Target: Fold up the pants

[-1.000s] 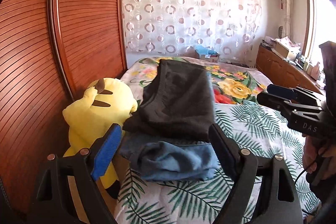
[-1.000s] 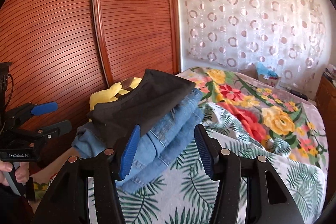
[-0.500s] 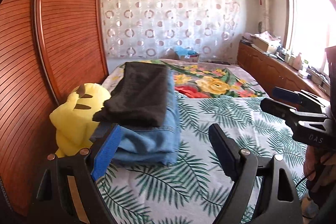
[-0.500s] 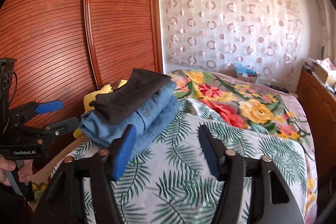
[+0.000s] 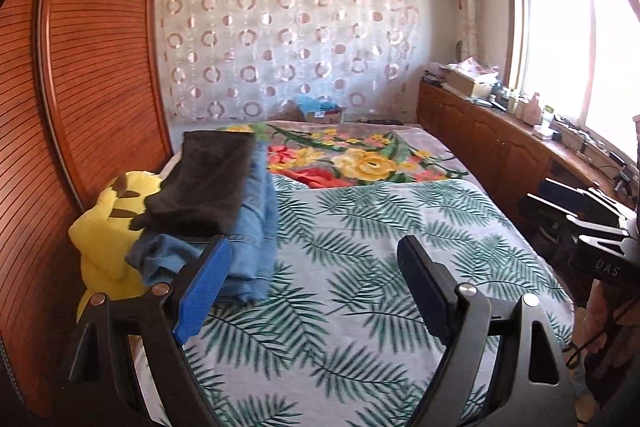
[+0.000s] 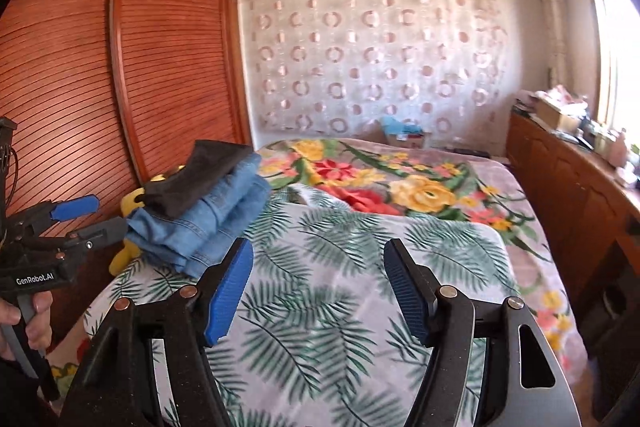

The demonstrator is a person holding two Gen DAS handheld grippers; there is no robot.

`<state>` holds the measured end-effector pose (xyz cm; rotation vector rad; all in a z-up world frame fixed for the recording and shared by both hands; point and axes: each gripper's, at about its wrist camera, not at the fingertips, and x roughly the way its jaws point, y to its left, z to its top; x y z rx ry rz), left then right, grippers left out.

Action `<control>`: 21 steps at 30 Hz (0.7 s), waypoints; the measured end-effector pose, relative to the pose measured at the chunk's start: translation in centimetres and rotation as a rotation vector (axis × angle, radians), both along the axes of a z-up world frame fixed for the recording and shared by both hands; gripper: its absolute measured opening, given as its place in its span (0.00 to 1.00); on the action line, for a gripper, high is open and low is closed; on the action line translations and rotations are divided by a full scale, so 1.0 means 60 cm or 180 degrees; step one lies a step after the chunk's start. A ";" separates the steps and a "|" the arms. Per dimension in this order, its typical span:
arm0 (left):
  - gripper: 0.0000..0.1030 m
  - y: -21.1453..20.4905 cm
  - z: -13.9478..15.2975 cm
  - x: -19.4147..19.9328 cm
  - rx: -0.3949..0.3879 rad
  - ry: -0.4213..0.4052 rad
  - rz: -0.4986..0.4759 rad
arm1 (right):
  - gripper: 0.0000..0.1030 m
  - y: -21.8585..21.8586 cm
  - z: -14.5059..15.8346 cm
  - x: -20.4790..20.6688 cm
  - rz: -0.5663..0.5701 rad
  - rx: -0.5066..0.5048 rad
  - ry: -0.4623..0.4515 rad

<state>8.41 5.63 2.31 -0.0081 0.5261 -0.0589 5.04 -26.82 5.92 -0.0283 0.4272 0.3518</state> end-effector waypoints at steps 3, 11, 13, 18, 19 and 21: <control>0.83 -0.020 0.003 -0.007 -0.0016 -0.0021 -0.0062 | 0.68 0.007 0.001 -0.018 -0.0110 -0.0005 0.0015; 0.83 -0.063 0.006 -0.022 -0.0009 -0.0039 -0.0185 | 0.68 0.013 0.019 -0.043 -0.0288 0.0071 0.0056; 0.83 -0.071 0.013 -0.026 0.0009 -0.0070 -0.0197 | 0.68 0.016 0.026 -0.055 -0.0321 0.0075 0.0015; 0.83 -0.081 0.042 -0.046 0.0003 -0.0209 -0.0209 | 0.68 0.028 0.039 -0.083 -0.0364 0.0104 -0.0116; 0.83 -0.082 0.046 -0.050 0.0001 -0.0232 -0.0209 | 0.68 0.029 0.040 -0.090 -0.0362 0.0110 -0.0146; 0.83 -0.083 0.057 -0.061 0.0007 -0.0284 -0.0211 | 0.68 0.036 0.045 -0.102 -0.0365 0.0111 -0.0199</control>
